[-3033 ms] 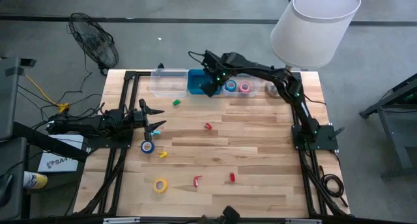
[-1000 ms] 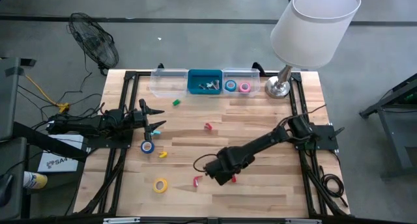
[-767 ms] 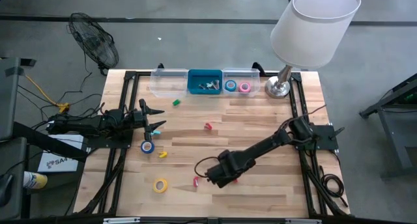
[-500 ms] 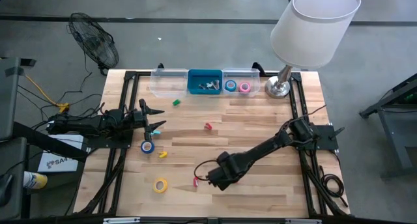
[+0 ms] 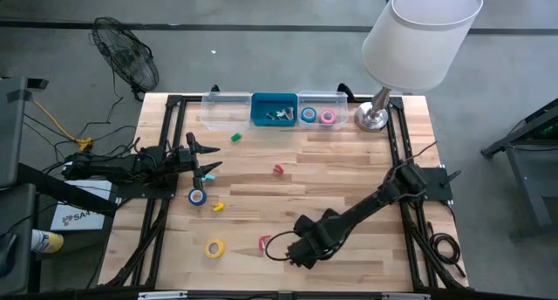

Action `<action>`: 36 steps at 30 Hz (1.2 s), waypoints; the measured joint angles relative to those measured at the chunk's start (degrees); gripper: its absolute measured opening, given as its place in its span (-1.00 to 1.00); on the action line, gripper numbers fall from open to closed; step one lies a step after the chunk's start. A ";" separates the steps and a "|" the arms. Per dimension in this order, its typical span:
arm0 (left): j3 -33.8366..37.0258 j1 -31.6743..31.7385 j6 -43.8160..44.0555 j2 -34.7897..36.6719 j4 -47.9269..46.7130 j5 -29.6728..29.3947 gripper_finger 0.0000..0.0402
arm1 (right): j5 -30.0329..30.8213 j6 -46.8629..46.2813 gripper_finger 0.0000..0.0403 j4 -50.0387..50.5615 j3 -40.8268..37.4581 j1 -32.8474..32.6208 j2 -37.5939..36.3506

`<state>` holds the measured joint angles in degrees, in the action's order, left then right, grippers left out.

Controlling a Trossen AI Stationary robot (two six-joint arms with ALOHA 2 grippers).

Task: Pick and place Stapler, Stapler remover, tape
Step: Put the bottom right red stapler into the left transparent bin

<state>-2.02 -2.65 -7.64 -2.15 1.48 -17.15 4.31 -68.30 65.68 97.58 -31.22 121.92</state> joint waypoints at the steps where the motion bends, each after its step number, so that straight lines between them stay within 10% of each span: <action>1: 0.00 0.01 0.00 -0.02 0.00 0.00 0.02 | 1.13 0.93 0.05 0.22 0.02 -0.64 -0.56; 17: 0.02 0.00 0.50 -0.02 -0.23 4.02 0.02 | 10.84 -4.82 0.05 -13.22 -10.66 -14.46 -1.17; 36: -0.11 0.01 0.39 -0.02 -1.53 4.33 0.02 | 12.59 -5.33 0.03 -33.97 -27.69 -12.03 -6.69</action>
<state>-2.13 -2.63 -7.25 -2.17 -0.05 -12.82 16.90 -73.63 31.71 69.90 -43.26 115.24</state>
